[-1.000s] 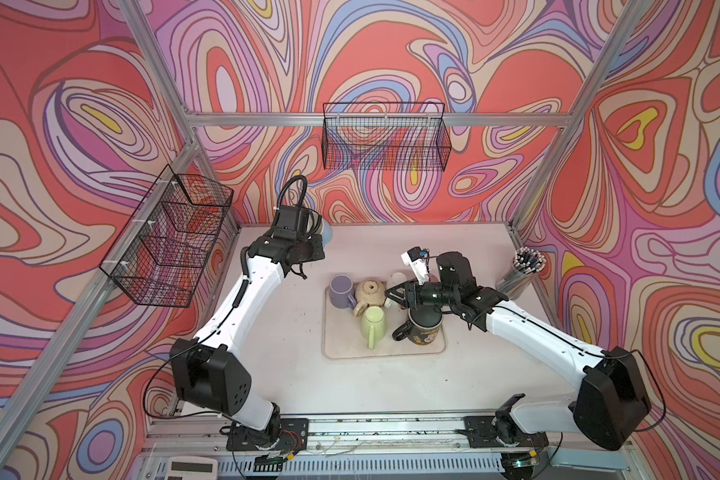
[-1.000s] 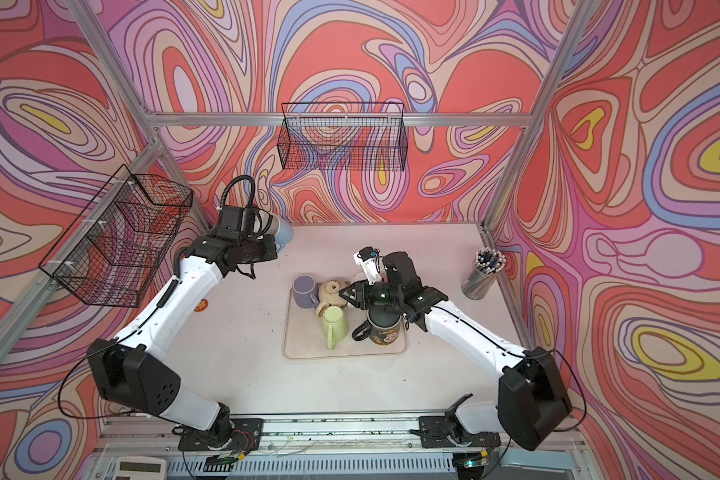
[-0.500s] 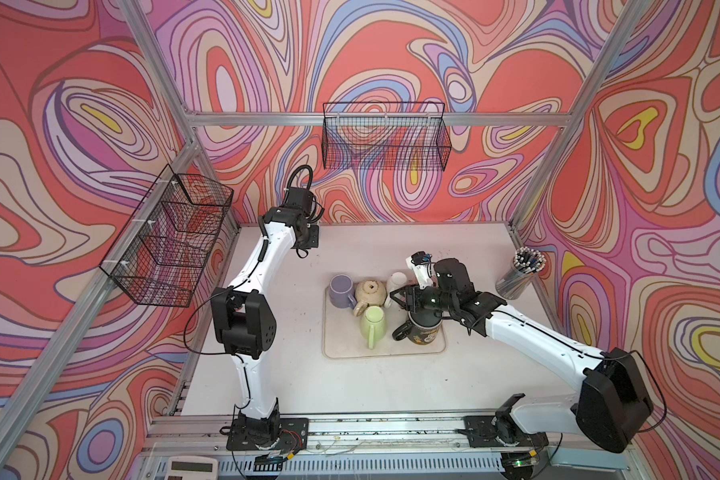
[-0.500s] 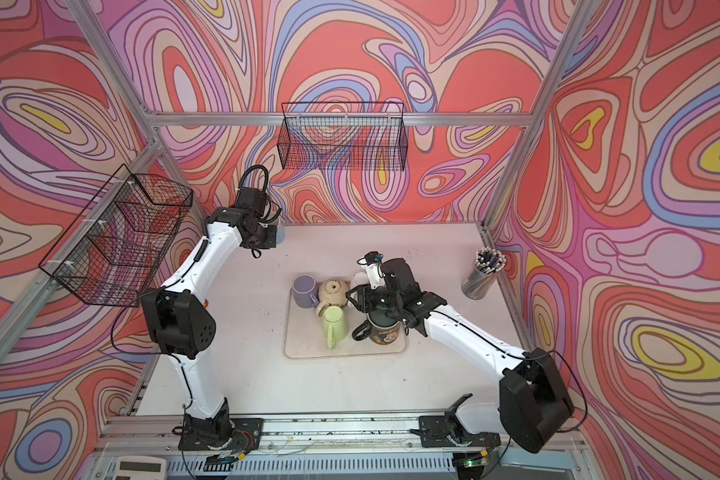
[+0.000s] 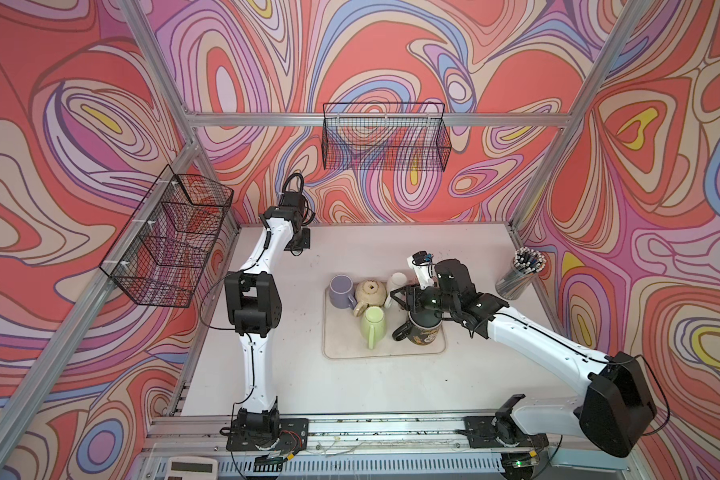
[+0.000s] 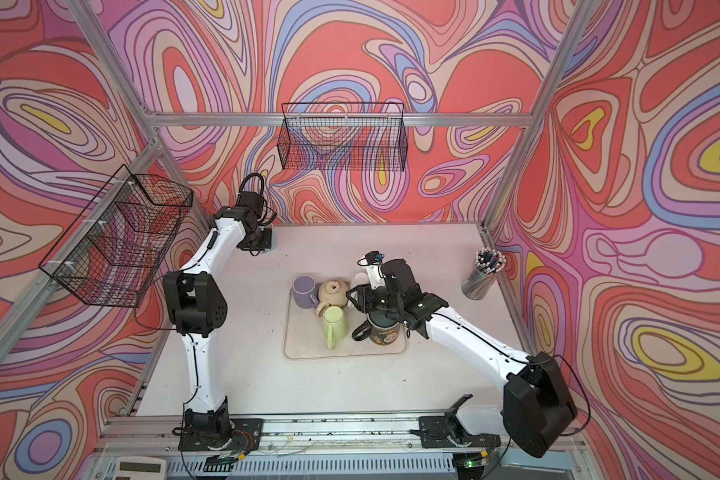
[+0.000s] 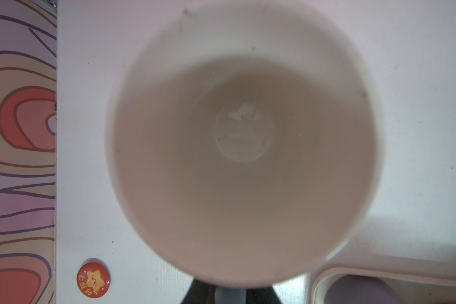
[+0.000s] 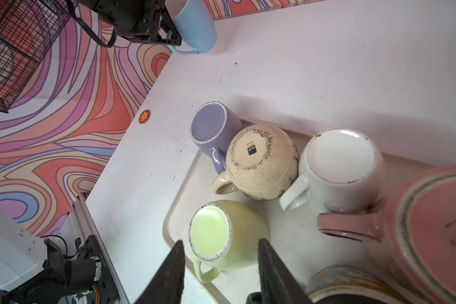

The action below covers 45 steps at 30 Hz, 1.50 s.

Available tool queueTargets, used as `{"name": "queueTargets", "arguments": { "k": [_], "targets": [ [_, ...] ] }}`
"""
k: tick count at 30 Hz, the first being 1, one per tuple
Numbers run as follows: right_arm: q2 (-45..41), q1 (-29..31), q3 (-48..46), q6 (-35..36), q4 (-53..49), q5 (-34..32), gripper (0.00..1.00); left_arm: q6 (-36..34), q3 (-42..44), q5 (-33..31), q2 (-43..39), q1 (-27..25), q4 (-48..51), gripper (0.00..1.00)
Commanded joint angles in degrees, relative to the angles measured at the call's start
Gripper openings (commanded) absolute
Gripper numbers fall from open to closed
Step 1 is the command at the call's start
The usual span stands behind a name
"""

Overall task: Turn the mug right side up
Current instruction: 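Lower the light blue mug upright onto the table and open left gripper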

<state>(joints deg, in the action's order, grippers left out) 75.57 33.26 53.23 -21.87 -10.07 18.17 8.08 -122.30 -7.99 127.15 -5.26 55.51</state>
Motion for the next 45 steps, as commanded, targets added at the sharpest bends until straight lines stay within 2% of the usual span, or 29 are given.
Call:
{"name": "queueTargets", "arguments": {
  "k": [1,11,31,36,41,45],
  "targets": [
    [0.51,0.41,-0.32,0.69,-0.35,-0.68,0.46,-0.44,-2.88,-1.12,1.16,0.68,-0.90,0.00],
    [1.24,0.58,-0.23,0.82,-0.22,-0.55,0.46,-1.96,-6.19,-3.25,5.46,1.30,-0.65,0.00],
    [1.20,0.67,-0.23,1.05,-0.44,-0.68,0.46,-1.03,-6.36,-4.49,8.73,1.38,-0.36,0.00],
    [1.24,0.67,0.03,1.32,-0.79,-0.75,0.46,-0.54,-6.15,-4.41,7.88,1.31,0.04,0.12],
    [1.45,1.15,0.84,2.39,-2.48,-1.67,0.46,-0.12,-5.93,-2.85,6.07,1.30,0.37,0.34],
    [2.47,2.15,2.41,3.84,-5.14,-3.21,0.47,0.44,-5.93,-1.57,3.99,1.32,0.56,0.41]
  ]
}}
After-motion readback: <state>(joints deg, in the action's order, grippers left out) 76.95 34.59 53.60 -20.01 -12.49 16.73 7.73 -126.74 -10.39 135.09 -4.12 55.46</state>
